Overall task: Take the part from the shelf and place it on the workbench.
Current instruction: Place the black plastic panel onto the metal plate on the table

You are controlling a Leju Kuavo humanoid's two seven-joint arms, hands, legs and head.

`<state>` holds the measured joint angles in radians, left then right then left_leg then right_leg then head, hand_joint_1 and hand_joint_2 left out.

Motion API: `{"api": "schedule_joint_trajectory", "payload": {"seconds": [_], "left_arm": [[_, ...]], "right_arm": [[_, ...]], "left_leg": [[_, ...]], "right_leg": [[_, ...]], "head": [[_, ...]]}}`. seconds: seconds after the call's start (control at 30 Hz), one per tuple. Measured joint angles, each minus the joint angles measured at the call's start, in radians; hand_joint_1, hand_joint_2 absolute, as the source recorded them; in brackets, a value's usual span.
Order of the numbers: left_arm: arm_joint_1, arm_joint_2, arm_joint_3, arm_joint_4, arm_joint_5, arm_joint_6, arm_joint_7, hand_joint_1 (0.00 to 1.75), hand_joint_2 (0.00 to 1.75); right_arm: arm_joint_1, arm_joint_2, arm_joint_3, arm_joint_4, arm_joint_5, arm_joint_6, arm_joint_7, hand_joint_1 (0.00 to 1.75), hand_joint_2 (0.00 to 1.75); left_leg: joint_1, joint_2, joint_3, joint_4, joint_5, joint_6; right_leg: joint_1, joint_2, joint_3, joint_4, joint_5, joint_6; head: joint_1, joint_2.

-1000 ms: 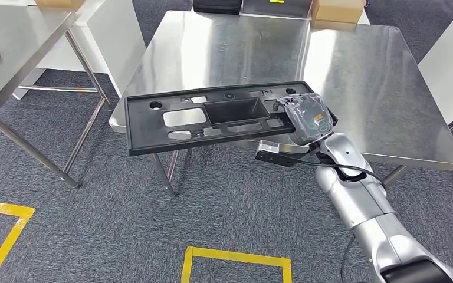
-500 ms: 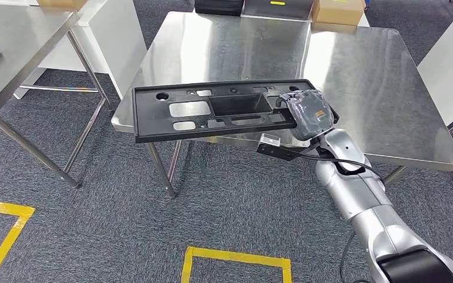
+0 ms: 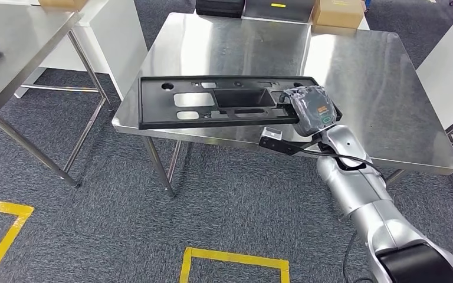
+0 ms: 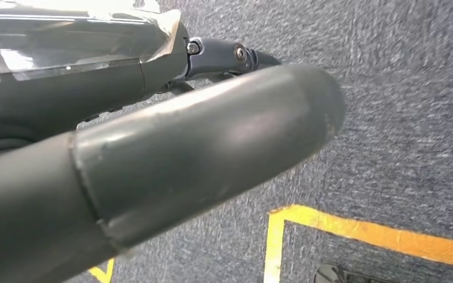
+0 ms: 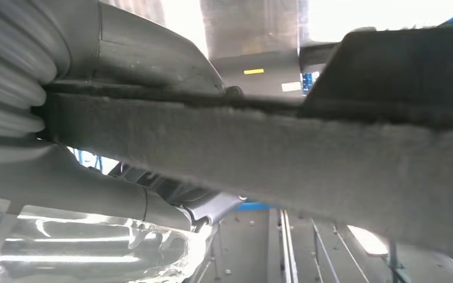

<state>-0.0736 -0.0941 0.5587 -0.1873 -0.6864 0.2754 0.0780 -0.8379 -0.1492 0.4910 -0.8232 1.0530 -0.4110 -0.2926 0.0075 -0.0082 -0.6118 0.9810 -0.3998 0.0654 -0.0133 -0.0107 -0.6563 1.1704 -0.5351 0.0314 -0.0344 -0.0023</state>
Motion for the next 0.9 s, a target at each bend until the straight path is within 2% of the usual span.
{"api": "schedule_joint_trajectory", "payload": {"seconds": [0.03, 0.07, 0.1, 0.13, 0.17, 0.2, 0.23, 0.27, 0.33, 0.4, 0.43, 0.47, 0.53, 0.57, 0.6, 0.63, 0.67, 0.7, 0.73, 0.77, 0.8, 0.87, 0.9], "left_arm": [[0.000, 0.000, 0.000, 0.000, -0.001, 0.000, 0.000, 0.00, 0.00], [0.000, 0.000, 0.001, 0.000, -0.002, -0.001, 0.000, 0.00, 0.00], [0.000, 0.000, 0.002, 0.000, -0.003, -0.002, -0.001, 0.00, 0.00], [0.001, 0.000, 0.003, 0.000, -0.003, -0.005, -0.003, 0.00, 0.00], [0.001, -0.001, 0.005, 0.000, -0.003, -0.007, -0.005, 0.00, 0.00], [0.001, 0.001, 0.007, 0.000, -0.003, -0.009, -0.007, 0.00, 0.00], [0.001, 0.002, 0.009, 0.000, -0.003, -0.010, -0.008, 0.00, 0.00], [0.001, 0.003, 0.011, 0.000, -0.003, -0.010, -0.009, 0.00, 0.00], [0.002, 0.002, 0.014, 0.000, -0.004, -0.010, -0.009, 0.00, 0.00], [0.003, 0.002, 0.015, 0.000, -0.005, -0.009, -0.009, 0.00, 0.00], [0.003, 0.002, 0.016, 0.000, -0.006, -0.008, -0.009, 0.00, 0.00], [0.002, 0.002, 0.016, 0.000, -0.006, -0.007, -0.009, 0.00, 0.00], [0.002, 0.002, 0.017, 0.000, -0.009, -0.006, -0.009, 0.00, 0.00], [0.003, 0.002, 0.017, 0.000, -0.010, -0.005, -0.009, 0.00, 0.00], [0.004, 0.002, 0.018, 0.000, -0.011, -0.005, -0.009, 0.00, 0.00], [0.005, 0.002, 0.019, 0.000, -0.011, -0.004, -0.009, 0.00, 0.00], [0.005, 0.002, 0.020, 0.000, -0.011, -0.004, -0.009, 0.00, 0.00], [0.005, 0.005, 0.022, 0.000, -0.012, -0.003, -0.009, 0.00, 0.00], [0.005, 0.006, 0.023, 0.000, -0.012, -0.003, -0.009, 0.00, 0.00], [0.004, 0.010, 0.024, 0.000, -0.013, -0.001, -0.009, 0.00, 0.00], [0.004, 0.012, 0.024, -0.001, -0.013, -0.001, -0.009, 0.00, 0.00], [0.004, 0.013, 0.025, -0.002, -0.013, 0.000, -0.009, 0.00, 0.00], [0.004, 0.012, 0.025, -0.002, -0.013, 0.000, -0.009, 0.00, 0.00]], "right_arm": [[0.000, -0.001, -0.002, 0.009, 0.000, -0.003, 0.000, 1.69, 1.75], [0.001, -0.001, -0.004, 0.017, 0.001, -0.004, 0.000, 1.69, 1.75], [0.003, -0.002, -0.007, 0.025, 0.002, -0.005, 0.000, 1.69, 1.75], [0.003, -0.002, -0.009, 0.032, 0.004, -0.005, 0.001, 1.69, 1.75], [0.003, -0.003, -0.011, 0.038, 0.005, -0.006, 0.002, 1.69, 1.75], [0.001, -0.003, -0.014, 0.044, 0.005, -0.007, 0.003, 1.69, 1.75], [0.000, -0.002, -0.016, 0.050, 0.005, -0.009, 0.004, 1.69, 1.75], [0.000, -0.002, -0.019, 0.055, 0.005, -0.011, 0.004, 1.69, 1.75], [-0.001, -0.001, -0.022, 0.064, 0.006, -0.014, 0.004, 1.69, 1.75], [-0.001, -0.002, -0.025, 0.069, 0.007, -0.015, 0.004, 1.69, 1.75], [-0.002, -0.001, -0.026, 0.071, 0.008, -0.016, 0.003, 1.69, 1.75], [-0.002, -0.001, -0.027, 0.071, 0.009, -0.016, 0.003, 1.69, 1.75], [-0.002, 0.000, -0.029, 0.074, 0.011, -0.016, 0.003, 1.69, 1.75], [-0.001, 0.000, -0.029, 0.076, 0.013, -0.016, 0.003, 1.69, 1.75], [0.001, 0.001, -0.031, 0.079, 0.015, -0.016, 0.004, 1.69, 1.75], [0.002, 0.001, -0.033, 0.080, 0.018, -0.016, 0.004, 1.69, 1.75], [0.002, 0.001, -0.035, 0.082, 0.019, -0.016, 0.004, 1.69, 1.75], [0.003, 0.001, -0.036, 0.083, 0.020, -0.016, 0.004, 1.69, 1.75], [0.004, 0.002, -0.038, 0.084, 0.020, -0.016, 0.005, 1.69, 1.75], [0.005, 0.002, -0.038, 0.086, 0.019, -0.017, 0.005, 1.69, 1.75], [0.007, 0.002, -0.039, 0.088, 0.019, -0.018, 0.005, 1.69, 1.75], [0.009, 0.002, -0.041, 0.089, 0.021, -0.020, 0.006, 1.69, 1.75], [0.010, 0.001, -0.042, 0.089, 0.022, -0.020, 0.006, 1.69, 1.75]], "left_leg": [[0.001, -0.003, 0.000, 0.000, 0.000, 0.000], [0.002, -0.006, 0.001, 0.001, -0.002, -0.002], [0.004, -0.010, 0.002, 0.002, -0.005, -0.006], [0.008, -0.013, 0.002, 0.005, -0.009, -0.012], [0.012, -0.016, 0.002, 0.011, -0.015, -0.022], [0.014, -0.018, 0.000, 0.021, -0.023, -0.033], [0.016, -0.020, -0.003, 0.032, -0.031, -0.043], [0.016, -0.021, -0.005, 0.039, -0.037, -0.052], [0.019, -0.023, -0.004, 0.043, -0.044, -0.060], [0.024, -0.016, -0.006, 0.059, -0.055, -0.065], [0.025, -0.010, -0.020, 0.091, -0.069, -0.068], [0.025, -0.003, -0.048, 0.146, -0.088, -0.070], [0.023, 0.005, -0.132, 0.278, -0.124, -0.068], [0.021, 0.006, -0.170, 0.323, -0.126, -0.063], [0.016, 0.006, -0.190, 0.330, -0.108, -0.054], [0.009, 0.005, -0.192, 0.301, -0.072, -0.041], [-0.002, 0.005, -0.176, 0.239, -0.024, -0.022], [-0.015, 0.005, -0.151, 0.171, 0.016, 0.002], [-0.027, 0.007, -0.126, 0.113, 0.040, 0.024], [-0.037, 0.008, -0.106, 0.073, 0.049, 0.042], [-0.042, 0.009, -0.091, 0.051, 0.044, 0.053], [-0.046, 0.006, -0.056, 0.011, 0.038, 0.062], [-0.045, 0.005, -0.033, -0.012, 0.038, 0.063]], "right_leg": [[-0.003, 0.002, -0.034, 0.061, -0.019, 0.001], [-0.006, 0.003, -0.056, 0.097, -0.025, 0.006], [-0.011, 0.004, -0.060, 0.096, -0.016, 0.015], [-0.017, 0.004, -0.042, 0.052, 0.009, 0.028], [-0.025, 0.004, -0.011, -0.016, 0.038, 0.043], [-0.028, 0.005, 0.021, -0.077, 0.060, 0.053], [-0.030, 0.007, 0.045, -0.122, 0.074, 0.052], [-0.029, 0.008, 0.057, -0.140, 0.076, 0.044], [-0.024, 0.011, 0.059, -0.137, 0.069, 0.016], [-0.022, 0.012, 0.068, -0.136, 0.063, -0.001], [-0.022, 0.013, 0.075, -0.137, 0.059, -0.008], [-0.019, 0.013, 0.081, -0.137, 0.055, -0.014], [-0.011, 0.013, 0.094, -0.137, 0.043, -0.025], [-0.006, 0.013, 0.100, -0.137, 0.036, -0.029], [-0.001, 0.013, 0.108, -0.138, 0.029, -0.032], [0.004, 0.013, 0.118, -0.138, 0.021, -0.035], [0.010, 0.014, 0.130, -0.140, 0.012, -0.037], [0.012, 0.013, 0.141, -0.143, 0.004, -0.038], [0.014, 0.013, 0.152, -0.150, -0.002, -0.038], [0.014, 0.013, 0.161, -0.159, -0.007, -0.035], [0.013, 0.011, 0.168, -0.165, -0.005, -0.029], [0.014, 0.008, 0.177, -0.167, 0.006, -0.008], [0.014, 0.008, 0.174, -0.150, 0.013, 0.002]], "head": [[0.000, 0.000], [0.000, 0.000], [0.000, 0.000], [0.000, 0.000], [0.000, 0.000], [0.002, 0.000], [0.003, 0.000], [0.004, 0.000], [0.004, 0.000], [0.004, 0.000], [0.003, 0.000], [0.003, 0.000], [0.003, 0.000], [0.003, 0.000], [0.003, 0.000], [0.003, 0.000], [0.003, 0.000], [0.005, 0.000], [0.007, 0.000], [0.009, 0.000], [0.011, 0.000], [0.010, 0.000], [0.010, 0.000]]}}
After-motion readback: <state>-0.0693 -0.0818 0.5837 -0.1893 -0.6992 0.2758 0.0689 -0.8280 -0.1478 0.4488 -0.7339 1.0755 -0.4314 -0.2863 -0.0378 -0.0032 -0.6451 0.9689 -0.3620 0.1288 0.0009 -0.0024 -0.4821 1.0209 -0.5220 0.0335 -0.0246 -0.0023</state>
